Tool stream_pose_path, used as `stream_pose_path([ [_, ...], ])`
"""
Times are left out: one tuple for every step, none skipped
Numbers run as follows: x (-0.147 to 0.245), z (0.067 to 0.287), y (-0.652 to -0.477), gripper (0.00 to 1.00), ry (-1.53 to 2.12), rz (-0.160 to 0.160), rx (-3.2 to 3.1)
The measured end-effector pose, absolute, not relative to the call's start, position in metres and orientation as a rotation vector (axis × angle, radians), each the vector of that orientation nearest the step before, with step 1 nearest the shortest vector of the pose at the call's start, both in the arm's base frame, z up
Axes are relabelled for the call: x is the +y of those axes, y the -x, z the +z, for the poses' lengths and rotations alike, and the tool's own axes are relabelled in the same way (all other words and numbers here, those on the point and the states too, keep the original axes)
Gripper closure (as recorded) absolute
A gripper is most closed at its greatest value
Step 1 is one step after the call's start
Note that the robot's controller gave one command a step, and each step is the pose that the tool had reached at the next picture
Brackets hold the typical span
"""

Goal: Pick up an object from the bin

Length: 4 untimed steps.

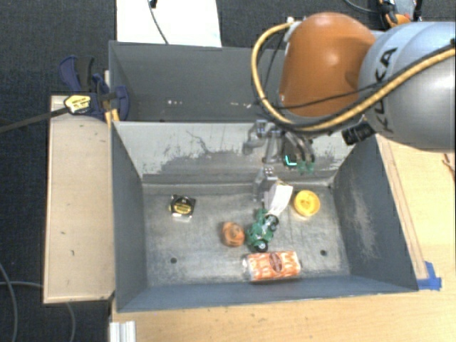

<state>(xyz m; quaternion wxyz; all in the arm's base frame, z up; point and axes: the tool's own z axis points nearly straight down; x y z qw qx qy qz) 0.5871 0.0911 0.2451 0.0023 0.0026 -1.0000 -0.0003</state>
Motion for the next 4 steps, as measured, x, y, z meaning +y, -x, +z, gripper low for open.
stream_pose_path([
  [0.091, 0.25, -0.589, 0.0, -0.005, -0.002, -3.145],
  [0.086, 0.199, -0.581, 0.0, -0.059, -0.002, -3.151],
  [0.051, 0.138, -0.564, 0.0, -0.136, -0.002, -3.145],
  [0.016, 0.072, -0.549, 1.0, -0.279, -0.001, -3.13],
])
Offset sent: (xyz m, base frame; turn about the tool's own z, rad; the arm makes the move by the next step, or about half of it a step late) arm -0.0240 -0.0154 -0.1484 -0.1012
